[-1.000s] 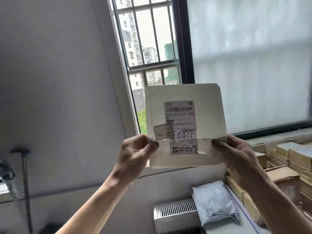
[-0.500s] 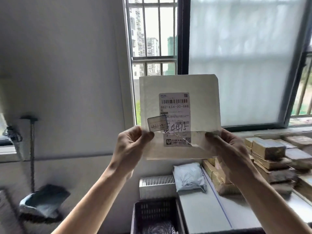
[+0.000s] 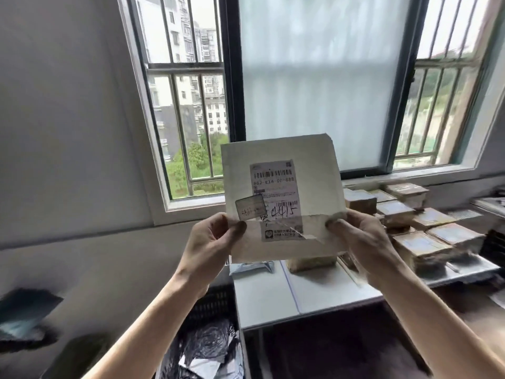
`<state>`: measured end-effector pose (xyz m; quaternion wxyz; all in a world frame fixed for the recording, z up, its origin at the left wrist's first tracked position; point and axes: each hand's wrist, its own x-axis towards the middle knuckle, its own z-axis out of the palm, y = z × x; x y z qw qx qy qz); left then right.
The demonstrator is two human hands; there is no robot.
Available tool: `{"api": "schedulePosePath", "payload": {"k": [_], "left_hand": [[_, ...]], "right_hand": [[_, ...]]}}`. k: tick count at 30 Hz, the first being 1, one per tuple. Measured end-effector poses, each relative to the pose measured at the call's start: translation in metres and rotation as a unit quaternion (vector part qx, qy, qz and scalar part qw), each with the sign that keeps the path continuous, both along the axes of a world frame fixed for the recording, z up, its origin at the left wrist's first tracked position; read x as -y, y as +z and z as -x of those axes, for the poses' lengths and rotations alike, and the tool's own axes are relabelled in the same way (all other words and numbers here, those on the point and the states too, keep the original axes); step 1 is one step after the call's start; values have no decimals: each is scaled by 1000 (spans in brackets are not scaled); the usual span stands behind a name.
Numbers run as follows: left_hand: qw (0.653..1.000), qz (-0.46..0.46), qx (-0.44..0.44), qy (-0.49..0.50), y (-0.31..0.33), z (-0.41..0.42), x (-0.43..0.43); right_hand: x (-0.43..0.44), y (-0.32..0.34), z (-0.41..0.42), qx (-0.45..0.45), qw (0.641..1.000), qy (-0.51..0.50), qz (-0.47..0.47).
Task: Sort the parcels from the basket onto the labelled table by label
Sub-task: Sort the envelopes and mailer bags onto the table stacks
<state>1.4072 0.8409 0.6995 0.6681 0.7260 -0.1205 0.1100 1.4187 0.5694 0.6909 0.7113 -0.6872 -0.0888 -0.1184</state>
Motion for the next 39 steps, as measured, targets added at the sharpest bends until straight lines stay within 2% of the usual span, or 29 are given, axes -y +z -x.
{"api": "schedulePosePath", "payload": {"k": [8, 12, 18, 24, 32, 39], "left_hand": [[998, -52, -11, -29, -7, -52, 179], [997, -70, -15, -27, -4, -76, 250], [996, -90, -7, -19, -23, -120, 322], [996, -87, -5, 4, -52, -179, 382], [992, -6, -128, -13, -133, -278, 456], [968, 28, -244, -48, -202, -351, 563]], "right_hand": [[173, -12, -43, 11, 998, -57, -8], [244, -10, -63, 3, 1000, -10, -28], [313, -23, -100, 1, 996, 4, -84], [361, -48, -150, -27, 996, -47, -77], [437, -118, -244, -94, 990, -107, 4], [539, -179, -301, -209, 964, -160, 29]]}}
